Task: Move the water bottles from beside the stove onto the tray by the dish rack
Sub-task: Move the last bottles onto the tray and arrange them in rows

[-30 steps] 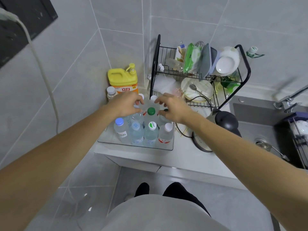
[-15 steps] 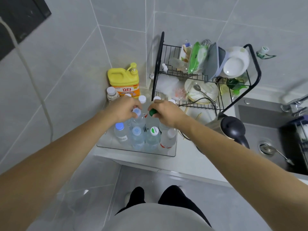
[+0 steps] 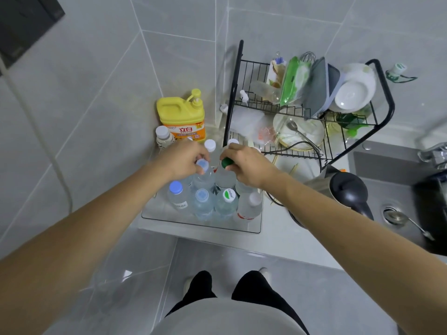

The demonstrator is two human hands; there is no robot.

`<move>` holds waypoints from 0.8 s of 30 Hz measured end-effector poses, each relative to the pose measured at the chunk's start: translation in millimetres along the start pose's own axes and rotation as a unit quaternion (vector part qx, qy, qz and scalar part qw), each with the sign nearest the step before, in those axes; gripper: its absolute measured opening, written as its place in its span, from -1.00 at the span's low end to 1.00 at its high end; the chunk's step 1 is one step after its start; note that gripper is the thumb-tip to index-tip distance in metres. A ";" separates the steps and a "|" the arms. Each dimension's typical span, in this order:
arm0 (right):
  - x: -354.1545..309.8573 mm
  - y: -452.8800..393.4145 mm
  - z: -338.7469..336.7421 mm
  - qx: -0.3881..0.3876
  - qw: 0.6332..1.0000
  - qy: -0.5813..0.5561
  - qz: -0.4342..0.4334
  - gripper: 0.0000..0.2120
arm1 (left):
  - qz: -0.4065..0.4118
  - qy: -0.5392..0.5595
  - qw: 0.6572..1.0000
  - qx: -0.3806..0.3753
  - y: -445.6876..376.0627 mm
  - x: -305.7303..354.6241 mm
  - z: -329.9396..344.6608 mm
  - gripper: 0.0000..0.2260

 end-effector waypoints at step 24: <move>-21.8 11.7 -2.3 -0.010 0.999 -0.031 -0.015 -0.59 | 0.024 -0.008 0.999 0.022 17.7 -9.1 -2.6 -0.70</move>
Point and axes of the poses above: each hand's wrist, its own y-axis away from the middle knuckle, its own z-axis out of the palm, x = y × z, the point moved 5 cm from there along -y, towards the middle knuckle, and after that the axes turned 2 degrees about x, right-handed, at the moved point
